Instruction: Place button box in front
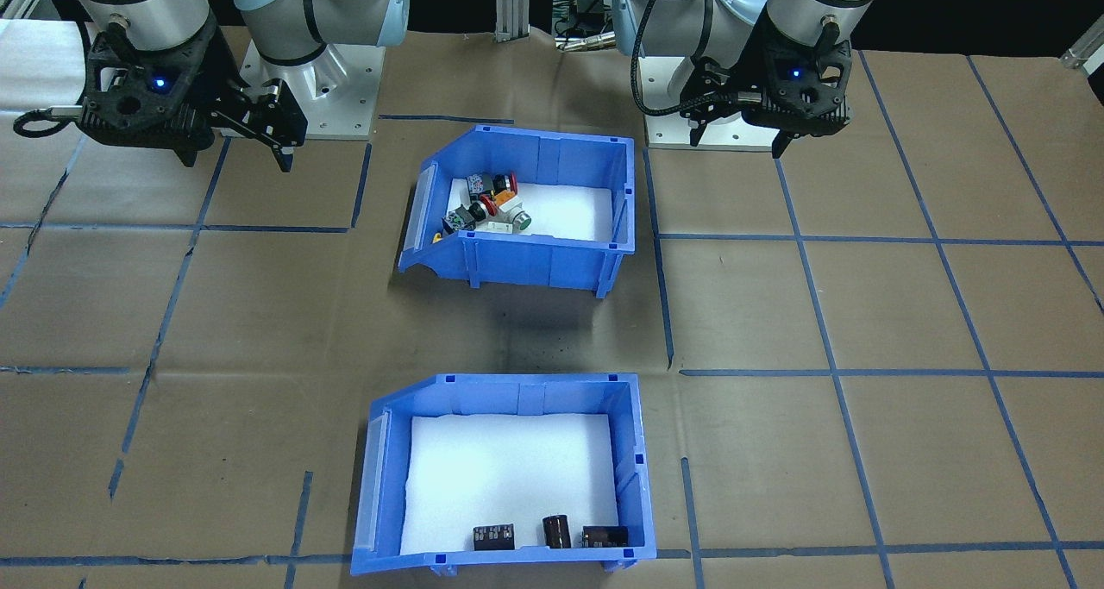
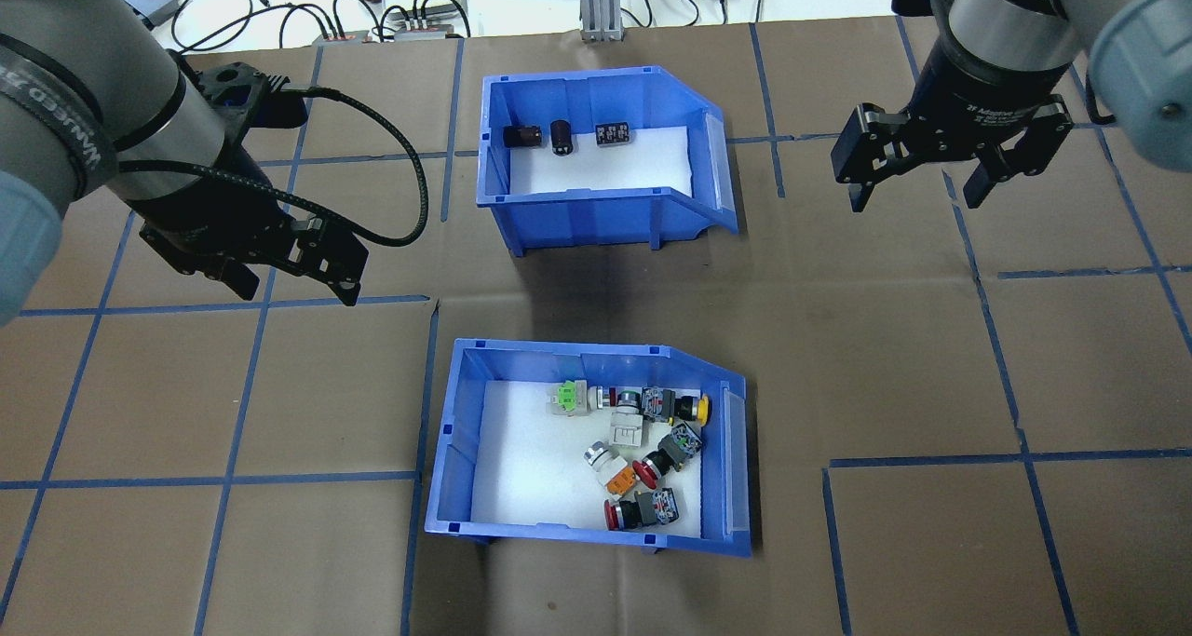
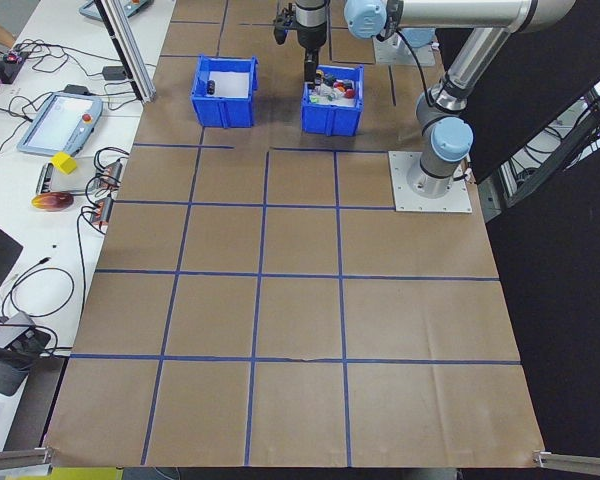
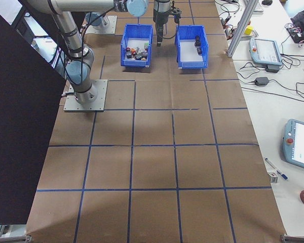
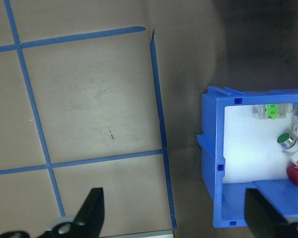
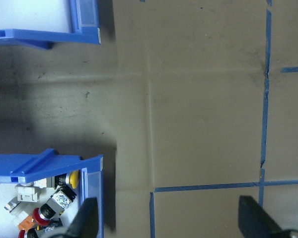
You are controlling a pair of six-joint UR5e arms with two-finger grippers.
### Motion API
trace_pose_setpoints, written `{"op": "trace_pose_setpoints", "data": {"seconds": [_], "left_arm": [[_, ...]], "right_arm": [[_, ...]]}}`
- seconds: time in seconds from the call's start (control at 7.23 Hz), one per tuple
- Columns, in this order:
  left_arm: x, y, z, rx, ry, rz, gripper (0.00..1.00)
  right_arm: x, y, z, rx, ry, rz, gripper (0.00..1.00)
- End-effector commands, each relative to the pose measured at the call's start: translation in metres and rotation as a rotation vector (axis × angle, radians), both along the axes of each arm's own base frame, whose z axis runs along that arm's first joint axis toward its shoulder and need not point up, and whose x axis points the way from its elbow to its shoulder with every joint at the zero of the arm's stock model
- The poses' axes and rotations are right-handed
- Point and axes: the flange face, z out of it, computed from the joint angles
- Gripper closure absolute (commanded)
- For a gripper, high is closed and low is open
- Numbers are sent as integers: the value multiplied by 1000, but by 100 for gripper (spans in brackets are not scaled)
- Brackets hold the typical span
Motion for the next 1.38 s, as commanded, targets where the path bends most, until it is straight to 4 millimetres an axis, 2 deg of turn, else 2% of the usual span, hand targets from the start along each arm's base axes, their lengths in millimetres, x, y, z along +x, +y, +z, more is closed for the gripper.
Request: {"op": "trace_pose_setpoints", "data": {"seconds": [0.0, 0.83, 1.11, 1.24], "left_arm": [[0, -2, 0, 3, -2, 7, 1], [-2, 3, -10, 26, 7, 11, 1], [-3, 12, -16, 25, 5, 15, 1], [-7, 12, -24, -25, 38, 20, 2]], "right_arm": [[1, -2, -7, -10, -17, -16, 0], [1, -2, -9, -1, -17, -17, 0], [7, -20, -24, 9, -23, 103, 0], [15, -34, -24, -8, -104, 209, 0]]}}
